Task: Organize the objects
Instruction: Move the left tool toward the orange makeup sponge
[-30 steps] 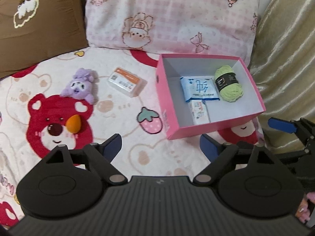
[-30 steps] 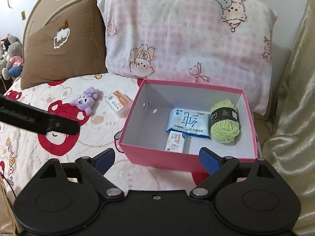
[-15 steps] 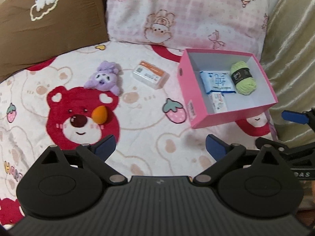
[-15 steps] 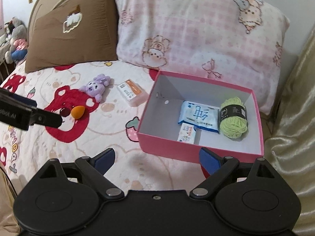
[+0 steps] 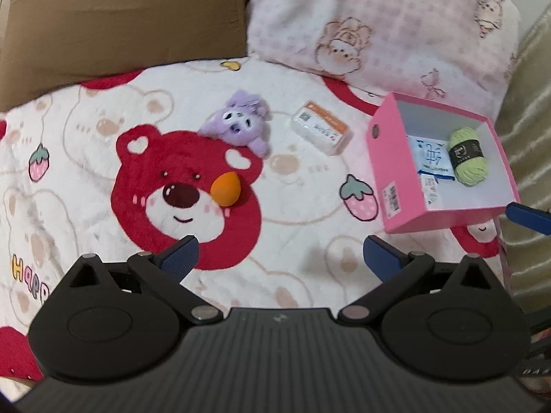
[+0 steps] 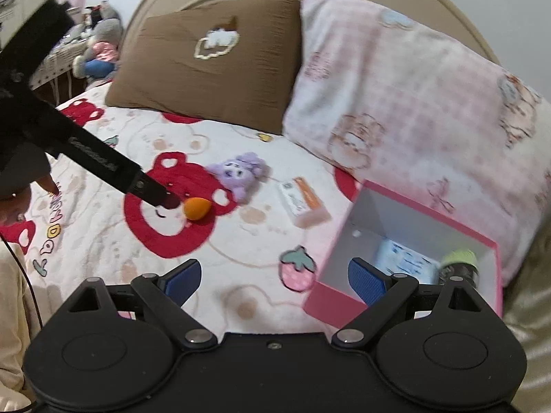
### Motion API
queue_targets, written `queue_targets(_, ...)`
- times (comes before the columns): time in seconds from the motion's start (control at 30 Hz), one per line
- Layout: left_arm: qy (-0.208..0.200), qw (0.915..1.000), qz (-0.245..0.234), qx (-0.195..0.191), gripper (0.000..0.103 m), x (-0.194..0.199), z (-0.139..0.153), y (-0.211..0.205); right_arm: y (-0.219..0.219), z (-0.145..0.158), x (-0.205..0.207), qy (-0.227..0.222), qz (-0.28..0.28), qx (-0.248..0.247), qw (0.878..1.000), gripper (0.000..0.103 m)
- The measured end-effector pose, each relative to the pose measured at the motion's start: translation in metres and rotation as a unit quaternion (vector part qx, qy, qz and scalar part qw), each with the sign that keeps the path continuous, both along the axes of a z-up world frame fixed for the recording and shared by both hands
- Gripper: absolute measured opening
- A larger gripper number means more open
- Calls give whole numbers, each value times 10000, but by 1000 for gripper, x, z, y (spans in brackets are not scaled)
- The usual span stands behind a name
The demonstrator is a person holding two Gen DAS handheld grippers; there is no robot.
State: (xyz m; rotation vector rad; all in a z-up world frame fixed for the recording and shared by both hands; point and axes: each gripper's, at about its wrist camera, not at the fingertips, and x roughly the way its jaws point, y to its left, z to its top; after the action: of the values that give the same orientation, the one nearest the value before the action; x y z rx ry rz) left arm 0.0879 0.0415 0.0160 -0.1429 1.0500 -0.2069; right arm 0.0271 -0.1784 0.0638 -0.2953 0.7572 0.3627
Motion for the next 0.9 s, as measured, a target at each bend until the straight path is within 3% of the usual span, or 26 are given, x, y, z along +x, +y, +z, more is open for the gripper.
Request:
queue_targets(0.17,-130,9997,-171,68,102,1,-16,11,18,-14,21,396,239,499,9977,94)
queue_targets(0.27,-226,9996,-84,129,100,3,-24,18,34,-26,33,734,542,549,9943,94)
queue_targets(0.43,-190,9998,-83,33,99,10,-42,30,59,-48,42,637,552,183,9963,94)
queue_targets(0.67,-297,9989,-89,-352,99,19,-65,44,69,-78,57,699,650,839,9919,92)
queue_targets(0.9,-529,9973,-46,-514,99,29,-91,53,83,-104,77,658,771,1031,9895,89)
